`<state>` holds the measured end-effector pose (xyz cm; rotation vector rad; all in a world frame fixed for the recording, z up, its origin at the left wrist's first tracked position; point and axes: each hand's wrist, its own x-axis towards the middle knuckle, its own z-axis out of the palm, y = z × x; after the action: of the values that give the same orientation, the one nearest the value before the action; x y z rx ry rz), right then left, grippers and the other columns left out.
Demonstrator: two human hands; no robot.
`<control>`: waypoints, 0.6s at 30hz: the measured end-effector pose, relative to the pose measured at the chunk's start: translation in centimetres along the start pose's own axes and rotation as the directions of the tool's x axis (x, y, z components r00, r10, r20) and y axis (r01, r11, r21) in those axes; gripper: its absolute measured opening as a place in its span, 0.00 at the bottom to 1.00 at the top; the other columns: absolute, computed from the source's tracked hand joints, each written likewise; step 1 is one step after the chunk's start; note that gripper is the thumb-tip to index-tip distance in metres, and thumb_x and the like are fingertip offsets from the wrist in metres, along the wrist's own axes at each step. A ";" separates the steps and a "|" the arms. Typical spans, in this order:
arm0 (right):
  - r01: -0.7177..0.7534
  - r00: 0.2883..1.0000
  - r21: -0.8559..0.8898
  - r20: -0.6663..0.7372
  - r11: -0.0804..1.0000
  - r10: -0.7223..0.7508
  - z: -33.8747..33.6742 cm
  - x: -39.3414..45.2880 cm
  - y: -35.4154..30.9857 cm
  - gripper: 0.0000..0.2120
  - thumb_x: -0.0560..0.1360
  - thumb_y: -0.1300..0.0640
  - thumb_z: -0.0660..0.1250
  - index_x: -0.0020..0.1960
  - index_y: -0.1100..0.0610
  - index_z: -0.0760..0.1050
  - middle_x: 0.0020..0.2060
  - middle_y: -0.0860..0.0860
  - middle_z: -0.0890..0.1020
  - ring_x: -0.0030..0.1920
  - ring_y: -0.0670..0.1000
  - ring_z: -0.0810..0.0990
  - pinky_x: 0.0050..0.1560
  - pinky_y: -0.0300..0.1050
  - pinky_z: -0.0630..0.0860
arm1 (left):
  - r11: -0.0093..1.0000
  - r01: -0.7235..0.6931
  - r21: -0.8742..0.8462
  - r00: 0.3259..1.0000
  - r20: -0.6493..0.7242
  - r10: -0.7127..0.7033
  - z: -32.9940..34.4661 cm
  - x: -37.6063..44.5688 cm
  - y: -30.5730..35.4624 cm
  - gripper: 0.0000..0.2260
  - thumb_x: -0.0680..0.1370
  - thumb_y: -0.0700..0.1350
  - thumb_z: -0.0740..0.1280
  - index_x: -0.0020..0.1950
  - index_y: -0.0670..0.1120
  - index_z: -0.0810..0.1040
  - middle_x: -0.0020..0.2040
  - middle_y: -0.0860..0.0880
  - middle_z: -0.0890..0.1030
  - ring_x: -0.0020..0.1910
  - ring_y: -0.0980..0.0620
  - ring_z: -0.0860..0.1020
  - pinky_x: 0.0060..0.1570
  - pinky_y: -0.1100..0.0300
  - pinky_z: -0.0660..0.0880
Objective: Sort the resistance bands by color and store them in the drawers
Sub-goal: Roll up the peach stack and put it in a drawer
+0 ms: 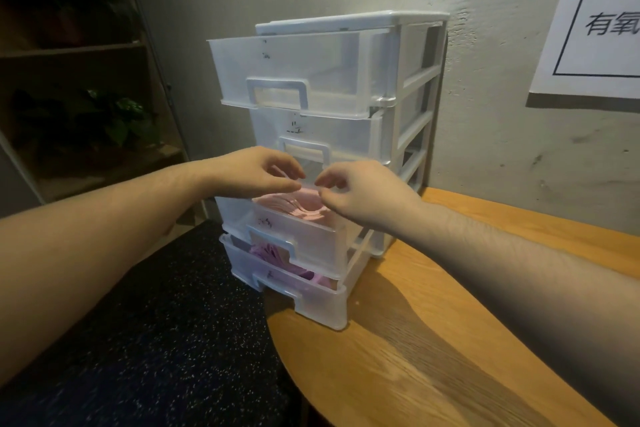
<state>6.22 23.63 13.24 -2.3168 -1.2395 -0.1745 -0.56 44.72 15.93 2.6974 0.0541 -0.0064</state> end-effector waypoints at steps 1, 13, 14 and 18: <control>0.009 1.000 0.003 -0.021 1.000 -0.008 -0.4 -0.4 0.3 0.15 0.79 0.46 0.64 0.62 0.49 0.80 0.54 0.46 0.84 0.53 0.45 0.81 0.56 0.45 0.80 | 1.000 -0.025 -0.008 0.999 -0.036 0.025 0.2 -0.5 0.5 0.08 0.79 0.55 0.69 0.57 0.62 0.77 0.57 0.62 0.79 0.57 0.65 0.78 0.56 0.66 0.73; -0.035 0.999 -0.016 -0.031 0.999 0.034 -6.5 -9.4 5.2 0.10 0.80 0.50 0.65 0.57 0.49 0.81 0.47 0.46 0.83 0.48 0.45 0.80 0.52 0.44 0.79 | 0.971 -0.240 0.013 0.962 -0.128 0.240 5.0 -2.9 11.4 0.07 0.80 0.50 0.67 0.55 0.61 0.76 0.51 0.63 0.79 0.53 0.70 0.77 0.52 0.68 0.76; -0.051 0.998 -0.019 -0.035 0.999 0.050 -7.1 -10.5 5.9 0.09 0.80 0.50 0.65 0.57 0.49 0.81 0.47 0.46 0.83 0.48 0.45 0.80 0.51 0.43 0.79 | 0.965 -0.262 0.023 0.956 -0.130 0.262 5.7 -2.7 12.7 0.07 0.80 0.50 0.67 0.56 0.60 0.77 0.51 0.63 0.79 0.53 0.70 0.77 0.51 0.69 0.75; -0.148 0.988 -0.045 -0.047 0.988 0.146 -9.8 -15.6 9.3 0.09 0.80 0.50 0.66 0.58 0.48 0.81 0.46 0.44 0.81 0.50 0.46 0.80 0.51 0.41 0.78 | 0.939 -0.342 0.027 0.935 -0.093 0.343 8.9 -1.3 17.8 0.08 0.80 0.51 0.67 0.59 0.57 0.78 0.51 0.62 0.79 0.53 0.67 0.77 0.52 0.70 0.75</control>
<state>5.92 2.96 13.01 -2.4216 -1.0494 -0.2045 -1.12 24.78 15.55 2.6795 -0.3886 0.2303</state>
